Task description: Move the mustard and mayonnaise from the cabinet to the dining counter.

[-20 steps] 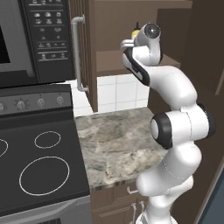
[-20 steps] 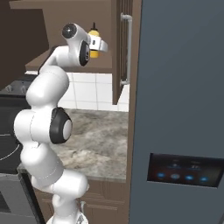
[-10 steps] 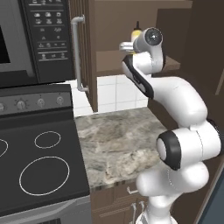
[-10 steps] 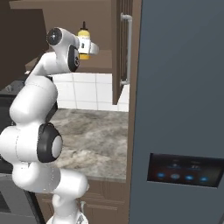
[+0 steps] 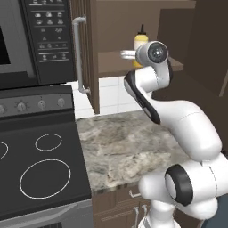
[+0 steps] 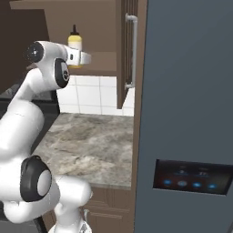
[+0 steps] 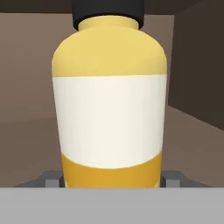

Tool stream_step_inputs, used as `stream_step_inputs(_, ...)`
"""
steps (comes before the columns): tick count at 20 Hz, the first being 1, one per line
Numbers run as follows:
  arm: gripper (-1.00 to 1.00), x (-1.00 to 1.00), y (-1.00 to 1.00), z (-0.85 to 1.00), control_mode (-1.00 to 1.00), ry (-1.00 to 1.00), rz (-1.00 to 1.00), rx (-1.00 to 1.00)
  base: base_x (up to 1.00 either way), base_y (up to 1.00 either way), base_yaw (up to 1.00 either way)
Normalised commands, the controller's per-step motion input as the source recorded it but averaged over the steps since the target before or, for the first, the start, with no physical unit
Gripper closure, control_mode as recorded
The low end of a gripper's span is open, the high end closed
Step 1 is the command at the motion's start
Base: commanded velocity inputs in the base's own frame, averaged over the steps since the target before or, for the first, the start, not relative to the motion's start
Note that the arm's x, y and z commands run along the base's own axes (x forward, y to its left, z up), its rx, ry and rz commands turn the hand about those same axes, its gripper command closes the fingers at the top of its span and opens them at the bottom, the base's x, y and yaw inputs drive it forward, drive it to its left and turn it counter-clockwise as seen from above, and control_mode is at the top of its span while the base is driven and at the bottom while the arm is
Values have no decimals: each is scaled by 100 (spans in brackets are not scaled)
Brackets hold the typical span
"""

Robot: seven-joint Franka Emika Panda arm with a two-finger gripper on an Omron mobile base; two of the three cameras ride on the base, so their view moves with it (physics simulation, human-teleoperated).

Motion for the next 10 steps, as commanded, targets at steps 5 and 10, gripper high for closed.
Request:
stream_step_inputs(5, 100, -70, 20, 3, -100, -6, -3, 0, 0, 0, 0)
stream_step_inputs(10, 100, -72, 16, 4, -100, -2, -1, 0, 0, 0, 0)
